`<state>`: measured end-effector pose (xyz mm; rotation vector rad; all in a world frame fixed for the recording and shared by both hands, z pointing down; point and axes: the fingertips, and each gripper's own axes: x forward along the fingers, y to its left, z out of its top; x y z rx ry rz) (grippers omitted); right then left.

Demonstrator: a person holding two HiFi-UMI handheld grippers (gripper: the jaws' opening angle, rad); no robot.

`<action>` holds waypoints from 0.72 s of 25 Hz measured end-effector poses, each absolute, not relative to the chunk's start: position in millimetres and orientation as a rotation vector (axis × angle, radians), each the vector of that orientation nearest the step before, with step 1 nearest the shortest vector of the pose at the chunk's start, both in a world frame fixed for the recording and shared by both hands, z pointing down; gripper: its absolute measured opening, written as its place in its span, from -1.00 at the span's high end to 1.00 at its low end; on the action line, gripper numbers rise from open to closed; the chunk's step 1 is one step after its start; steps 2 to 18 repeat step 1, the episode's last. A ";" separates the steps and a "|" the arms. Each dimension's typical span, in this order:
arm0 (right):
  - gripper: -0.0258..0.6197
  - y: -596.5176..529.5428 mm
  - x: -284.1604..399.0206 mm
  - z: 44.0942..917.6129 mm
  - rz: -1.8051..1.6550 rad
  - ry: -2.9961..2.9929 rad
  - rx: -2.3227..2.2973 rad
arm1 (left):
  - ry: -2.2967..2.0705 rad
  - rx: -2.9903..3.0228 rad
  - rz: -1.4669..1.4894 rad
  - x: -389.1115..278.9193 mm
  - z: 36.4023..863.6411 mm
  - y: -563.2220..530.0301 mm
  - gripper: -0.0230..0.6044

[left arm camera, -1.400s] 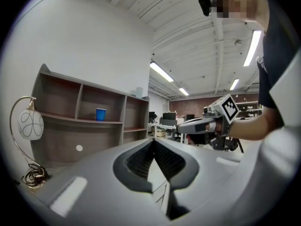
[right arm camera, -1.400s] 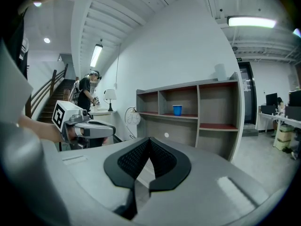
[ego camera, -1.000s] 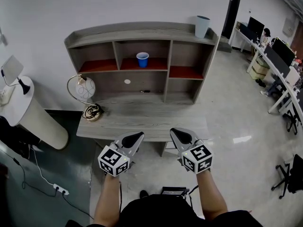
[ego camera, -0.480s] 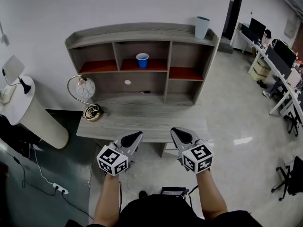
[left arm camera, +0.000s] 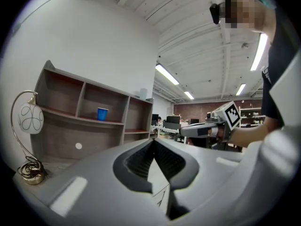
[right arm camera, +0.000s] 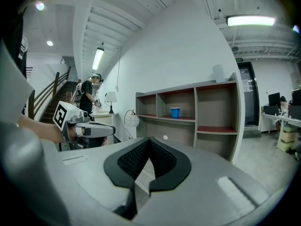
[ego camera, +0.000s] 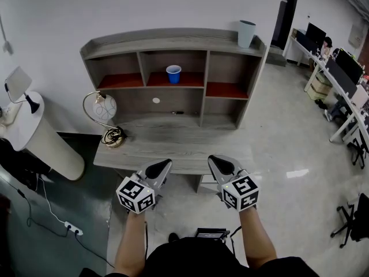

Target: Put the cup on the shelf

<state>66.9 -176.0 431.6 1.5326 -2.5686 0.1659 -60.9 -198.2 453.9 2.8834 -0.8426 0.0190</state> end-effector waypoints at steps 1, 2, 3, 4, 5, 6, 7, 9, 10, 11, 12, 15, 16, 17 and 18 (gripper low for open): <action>0.88 -176.3 67.2 431.1 0.163 -2.571 1.531 | -0.844 2.885 0.024 -59.8 454.1 -198.2 0.93; 0.88 -176.3 67.2 431.1 0.163 -2.571 1.531 | -0.844 2.885 0.024 -59.8 454.1 -198.2 0.93; 0.88 -176.3 67.2 431.1 0.163 -2.571 1.531 | -0.844 2.885 0.024 -59.8 454.1 -198.2 0.93; 0.88 -176.3 67.2 431.1 0.163 -2.571 1.531 | -0.844 2.885 0.024 -59.8 454.1 -198.2 0.93; 0.88 -176.3 67.2 431.1 0.163 -2.571 1.531 | -0.844 2.885 0.024 -59.8 454.1 -198.2 0.93; 0.88 -176.3 67.2 431.1 0.163 -2.571 1.531 | -0.844 2.885 0.024 -59.8 454.1 -198.2 0.93; 0.88 -176.3 67.2 431.1 0.163 -2.571 1.531 | -0.844 2.885 0.024 -59.8 454.1 -198.2 0.93; 0.88 -176.3 67.2 431.1 0.163 -2.571 1.531 | -0.844 2.885 0.024 -59.8 454.1 -198.2 0.93; 0.88 -176.3 67.2 431.1 0.163 -2.571 1.531 | -0.844 2.885 0.024 -59.8 454.1 -198.2 0.93; 0.88 -176.3 67.2 431.1 0.163 -2.571 1.531 | -0.844 2.885 0.024 -59.8 454.1 -198.2 0.93; 0.88 -176.3 67.2 431.1 0.163 -2.571 1.531 | -0.844 2.885 0.024 -59.8 454.1 -198.2 0.93; 0.88 -176.3 67.2 431.1 0.163 -2.571 1.531 | -0.844 2.885 0.024 -59.8 454.1 -198.2 0.93; 0.88 -176.3 67.2 431.1 0.163 -2.571 1.531 | -0.844 2.885 0.024 -59.8 454.1 -198.2 0.93; 0.88 -176.3 67.2 431.1 0.163 -2.571 1.531 | -0.844 2.885 0.024 -59.8 454.1 -198.2 0.93; 0.88 -176.3 67.2 431.1 0.163 -2.571 1.531 | -0.844 2.885 0.024 -59.8 454.1 -198.2 0.93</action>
